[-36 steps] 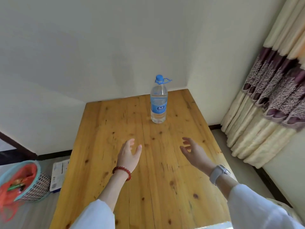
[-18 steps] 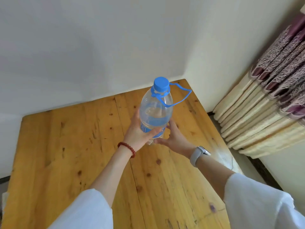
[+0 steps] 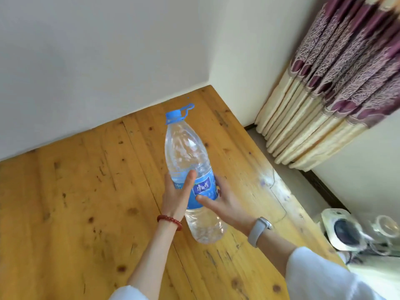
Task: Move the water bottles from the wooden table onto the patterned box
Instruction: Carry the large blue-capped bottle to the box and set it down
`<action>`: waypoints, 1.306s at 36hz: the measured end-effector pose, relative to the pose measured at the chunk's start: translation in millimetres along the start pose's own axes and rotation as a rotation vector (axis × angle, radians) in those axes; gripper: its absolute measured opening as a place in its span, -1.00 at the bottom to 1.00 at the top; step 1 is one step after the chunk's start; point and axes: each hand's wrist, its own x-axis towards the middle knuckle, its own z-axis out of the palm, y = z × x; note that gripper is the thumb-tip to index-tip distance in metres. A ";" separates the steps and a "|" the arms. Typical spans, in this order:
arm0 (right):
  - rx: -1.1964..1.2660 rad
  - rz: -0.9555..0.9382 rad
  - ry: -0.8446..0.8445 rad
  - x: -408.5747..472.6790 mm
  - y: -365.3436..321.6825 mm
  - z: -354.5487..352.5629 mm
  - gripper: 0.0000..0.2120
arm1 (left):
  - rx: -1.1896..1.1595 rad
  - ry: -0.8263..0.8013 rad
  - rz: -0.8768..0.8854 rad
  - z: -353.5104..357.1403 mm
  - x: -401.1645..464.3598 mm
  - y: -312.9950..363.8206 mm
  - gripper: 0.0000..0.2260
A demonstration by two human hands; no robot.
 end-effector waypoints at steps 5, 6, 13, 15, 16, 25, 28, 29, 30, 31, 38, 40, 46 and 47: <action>-0.014 0.095 0.081 -89.4 32.1 -24.0 -0.48 | 0.076 -0.160 -0.060 30.9 -70.7 -21.0 -0.32; -0.023 0.114 0.092 -104.3 34.2 -28.3 -0.52 | 0.092 -0.188 -0.065 36.1 -79.8 -24.8 -0.32; -0.084 0.240 0.244 -252.2 58.4 -75.1 -0.57 | 0.200 -0.452 -0.012 106.5 -189.8 -31.4 -0.56; -0.081 0.236 0.314 -297.5 68.6 -89.0 -0.48 | 0.217 -0.527 0.027 131.7 -227.1 -32.2 -0.34; -0.075 0.235 0.354 -321.6 73.8 -95.8 -0.43 | 0.236 -0.566 0.042 144.4 -246.3 -33.7 -0.22; 0.053 0.282 0.793 -577.1 138.3 -140.3 -0.27 | 0.436 -0.959 0.158 268.4 -451.1 -68.2 -0.03; 0.061 0.361 0.944 -665.0 158.2 -153.0 -0.25 | 0.441 -1.133 0.208 309.9 -529.6 -77.6 -0.15; 0.063 0.392 1.017 -699.6 166.7 -156.1 -0.23 | 0.465 -1.203 0.236 328.1 -560.1 -83.9 -0.21; 0.065 0.410 1.070 -722.8 172.6 -158.8 -0.20 | 0.481 -1.258 0.250 342.4 -580.6 -89.5 -0.21; 0.068 0.422 1.113 -740.9 178.7 -161.0 -0.19 | 0.502 -1.298 0.265 354.7 -596.3 -94.4 -0.19; 0.275 0.496 1.532 -895.0 225.7 -166.8 -0.29 | 0.538 -1.688 0.358 438.2 -769.1 -122.2 -0.44; 0.285 0.541 1.618 -935.5 238.4 -169.3 -0.28 | 0.553 -1.761 0.391 461.8 -815.0 -137.9 -0.40; 0.370 0.616 1.822 -1059.5 294.5 -190.4 -0.27 | 0.646 -1.959 0.493 534.0 -958.1 -186.3 -0.46; 0.385 0.606 1.858 -1080.1 301.5 -195.2 -0.31 | 0.655 -1.990 0.485 545.5 -982.2 -193.7 -0.49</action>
